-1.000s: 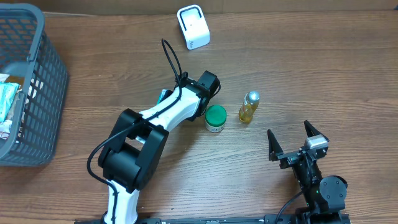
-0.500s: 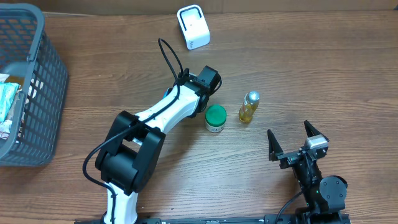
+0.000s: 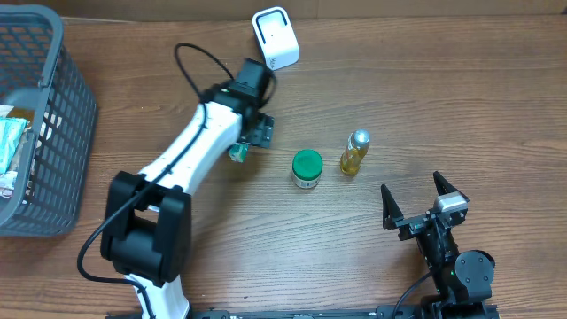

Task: Scan the item barcode
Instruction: 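Lower the tissue pack toward the table near the jar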

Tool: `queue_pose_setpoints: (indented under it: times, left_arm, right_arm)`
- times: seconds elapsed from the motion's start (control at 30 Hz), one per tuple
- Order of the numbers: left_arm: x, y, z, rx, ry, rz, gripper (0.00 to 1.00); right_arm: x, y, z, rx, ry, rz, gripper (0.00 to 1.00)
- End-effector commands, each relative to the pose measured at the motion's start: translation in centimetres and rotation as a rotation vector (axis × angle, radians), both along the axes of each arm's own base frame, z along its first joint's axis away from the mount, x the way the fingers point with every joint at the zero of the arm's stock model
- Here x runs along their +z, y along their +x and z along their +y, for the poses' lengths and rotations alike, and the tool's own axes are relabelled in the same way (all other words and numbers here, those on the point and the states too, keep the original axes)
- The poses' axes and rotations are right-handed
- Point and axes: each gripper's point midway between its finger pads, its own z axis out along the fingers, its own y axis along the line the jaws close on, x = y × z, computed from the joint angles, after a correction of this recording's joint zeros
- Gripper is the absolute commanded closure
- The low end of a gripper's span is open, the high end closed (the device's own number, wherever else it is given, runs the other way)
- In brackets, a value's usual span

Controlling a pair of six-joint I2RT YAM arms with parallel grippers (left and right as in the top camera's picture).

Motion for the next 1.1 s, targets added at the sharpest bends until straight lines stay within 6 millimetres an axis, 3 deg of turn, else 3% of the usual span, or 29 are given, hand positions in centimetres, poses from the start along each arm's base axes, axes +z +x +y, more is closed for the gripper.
queue_pose_setpoints:
  times: [0.0, 0.33, 0.47, 0.6, 0.7, 0.73, 0.93, 1.07]
  left_arm:
    - [-1.1, -0.3, -1.1, -0.107, -0.189, 0.103, 0.01]
    - [-4.8, -1.1, -0.9, -0.114, -0.17, 0.2, 0.11]
    - [-6.0, -1.2, -0.8, -0.108, -0.164, 0.225, 0.35]
    - [-7.0, -1.5, -0.8, -0.105, -0.158, 0.25, 0.49]
    - [-7.5, -1.6, -0.8, -0.104, -0.155, 0.261, 0.78]
    - [-7.5, -1.7, -0.8, -0.103, -0.157, 0.263, 0.81]
    - [-7.5, -2.3, -1.6, -0.059, -0.172, 0.277, 0.86]
    - [-7.5, -3.8, -4.1, -0.065, -0.212, 0.316, 0.87]
  right_arm:
    - [-0.3, 0.0, 0.1, 0.007, 0.0, 0.0, 0.0]
    - [-0.3, 0.0, 0.1, 0.007, 0.0, -0.001, 0.0]
    - [-0.3, 0.0, 0.1, 0.007, 0.0, 0.0, 0.0]
    - [-0.3, 0.0, 0.1, 0.007, 0.0, 0.0, 0.0]
    - [-0.3, 0.0, 0.1, 0.007, 0.0, 0.0, 0.0]
    - [-0.3, 0.0, 0.1, 0.007, 0.0, 0.0, 0.0]
    - [-0.3, 0.0, 0.1, 0.007, 0.0, 0.0, 0.0]
    - [-0.3, 0.0, 0.1, 0.007, 0.0, 0.0, 0.0]
